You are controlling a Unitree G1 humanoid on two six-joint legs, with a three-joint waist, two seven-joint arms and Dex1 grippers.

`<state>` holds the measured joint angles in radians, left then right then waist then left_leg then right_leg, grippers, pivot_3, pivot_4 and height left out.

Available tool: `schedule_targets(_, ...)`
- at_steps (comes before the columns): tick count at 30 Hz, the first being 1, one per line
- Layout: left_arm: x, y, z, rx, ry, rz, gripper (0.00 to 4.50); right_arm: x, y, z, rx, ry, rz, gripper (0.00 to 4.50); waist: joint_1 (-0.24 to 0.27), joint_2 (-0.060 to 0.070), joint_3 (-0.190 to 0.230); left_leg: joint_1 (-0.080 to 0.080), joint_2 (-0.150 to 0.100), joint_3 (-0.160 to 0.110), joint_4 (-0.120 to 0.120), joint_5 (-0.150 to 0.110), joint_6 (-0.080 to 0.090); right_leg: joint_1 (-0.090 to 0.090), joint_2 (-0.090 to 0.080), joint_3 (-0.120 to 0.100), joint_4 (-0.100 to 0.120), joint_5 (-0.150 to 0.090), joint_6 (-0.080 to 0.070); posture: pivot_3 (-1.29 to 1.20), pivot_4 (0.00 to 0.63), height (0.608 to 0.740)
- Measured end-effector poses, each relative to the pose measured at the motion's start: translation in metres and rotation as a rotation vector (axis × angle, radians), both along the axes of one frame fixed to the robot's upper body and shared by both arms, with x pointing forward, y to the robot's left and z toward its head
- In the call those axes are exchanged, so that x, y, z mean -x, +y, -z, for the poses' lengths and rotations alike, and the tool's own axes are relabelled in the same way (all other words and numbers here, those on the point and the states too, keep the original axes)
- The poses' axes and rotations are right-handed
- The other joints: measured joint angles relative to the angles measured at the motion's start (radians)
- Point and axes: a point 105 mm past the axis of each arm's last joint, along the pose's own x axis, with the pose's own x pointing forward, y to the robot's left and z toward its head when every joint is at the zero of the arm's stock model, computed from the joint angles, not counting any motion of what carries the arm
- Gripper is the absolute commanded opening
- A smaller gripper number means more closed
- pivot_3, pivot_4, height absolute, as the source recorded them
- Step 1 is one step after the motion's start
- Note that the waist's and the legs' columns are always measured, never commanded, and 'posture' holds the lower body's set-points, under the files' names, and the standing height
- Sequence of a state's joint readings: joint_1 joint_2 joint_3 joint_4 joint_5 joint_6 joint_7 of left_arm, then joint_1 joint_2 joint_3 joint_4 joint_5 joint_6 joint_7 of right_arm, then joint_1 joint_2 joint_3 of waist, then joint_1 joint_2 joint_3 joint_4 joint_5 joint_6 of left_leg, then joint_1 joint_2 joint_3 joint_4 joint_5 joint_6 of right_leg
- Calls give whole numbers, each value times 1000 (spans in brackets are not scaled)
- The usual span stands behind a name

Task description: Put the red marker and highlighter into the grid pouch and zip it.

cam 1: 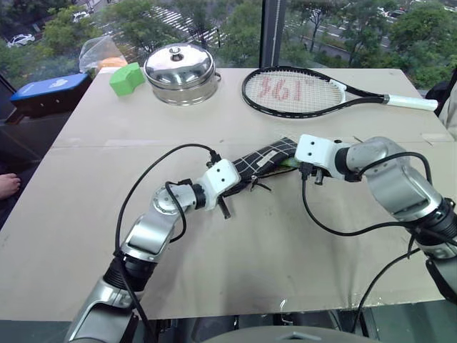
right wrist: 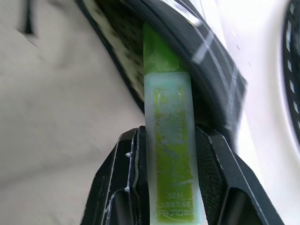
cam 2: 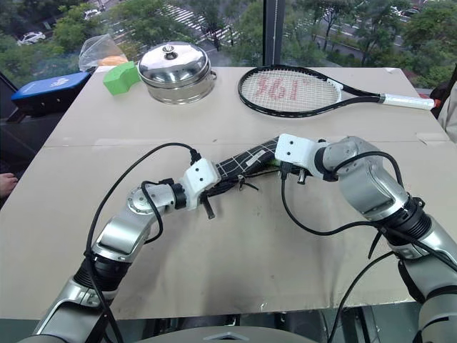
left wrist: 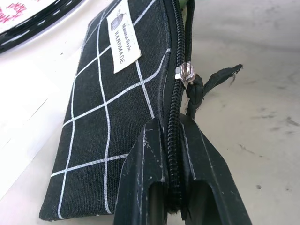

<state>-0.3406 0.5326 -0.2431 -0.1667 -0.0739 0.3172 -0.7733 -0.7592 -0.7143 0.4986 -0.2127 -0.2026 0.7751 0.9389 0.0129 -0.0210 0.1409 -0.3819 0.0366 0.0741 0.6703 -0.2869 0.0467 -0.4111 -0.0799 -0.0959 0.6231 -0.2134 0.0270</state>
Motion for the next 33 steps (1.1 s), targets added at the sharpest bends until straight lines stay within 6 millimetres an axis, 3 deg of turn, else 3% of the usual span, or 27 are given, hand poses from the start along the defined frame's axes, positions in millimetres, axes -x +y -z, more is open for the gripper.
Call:
schedule_targets(3,0,-4,0,5,0,11,0,-3,22,5,11,-53,-78,757,-6,0,0,1,1,0,0,0,0,0,1,1,2,0,0,0,150,740)
schedule_targets(4,0,-6,-1,10,-4,19,0,-4,44,8,13,-102,-158,757,-8,0,0,1,1,0,0,0,0,0,2,1,2,0,0,0,150,740)
schedule_targets(5,0,-6,-1,10,-5,19,0,-4,44,8,13,-102,-160,757,-9,0,0,1,1,0,0,0,0,0,2,0,2,0,0,0,150,740)
schedule_targets(7,0,-8,0,13,-7,26,0,-5,59,11,-5,-111,-218,1922,-6,0,0,0,1,0,0,0,0,0,2,0,2,0,0,0,150,740)
schedule_targets(10,0,-9,1,16,-2,30,0,-7,59,14,-5,-112,-234,2975,4,0,0,-1,0,-1,1,0,0,0,0,-1,1,0,0,0,150,740)
schedule_targets(12,0,-10,2,29,9,17,0,-8,54,13,-34,-131,-219,3959,4,0,0,-1,0,0,1,0,0,0,0,0,0,0,0,0,150,740)
schedule_targets(17,-2,-11,4,112,84,-44,0,11,23,-3,-287,28,-70,3959,3,0,0,-1,0,-1,1,0,0,0,0,-1,2,0,1,0,150,740)
schedule_targets(20,-5,-6,0,144,110,-80,0,51,3,-17,-555,263,3,3959,4,0,0,0,1,-4,1,0,0,2,0,-3,2,0,0,0,150,740)
schedule_targets(22,-7,-3,-2,151,118,-94,0,77,6,-14,-678,395,11,3959,-1,0,-1,1,1,-4,0,-3,4,2,0,-2,2,0,0,0,150,740)
schedule_targets(24,-8,-5,-7,159,112,-85,0,86,18,-3,-749,473,40,3959,-6,0,-1,2,1,-3,0,-3,5,1,0,0,3,0,0,0,150,740)
schedule_targets(28,-9,-6,-11,159,109,-65,0,79,43,12,-873,500,137,3959,-3,1,-1,2,1,-4,0,-2,4,1,1,0,3,1,-2,0,150,740)
schedule_targets(33,-7,-7,-11,156,124,-42,0,54,63,21,-1019,446,267,3959,2,1,-1,1,0,-2,0,0,-1,1,2,0,2,1,-2,0,150,740)
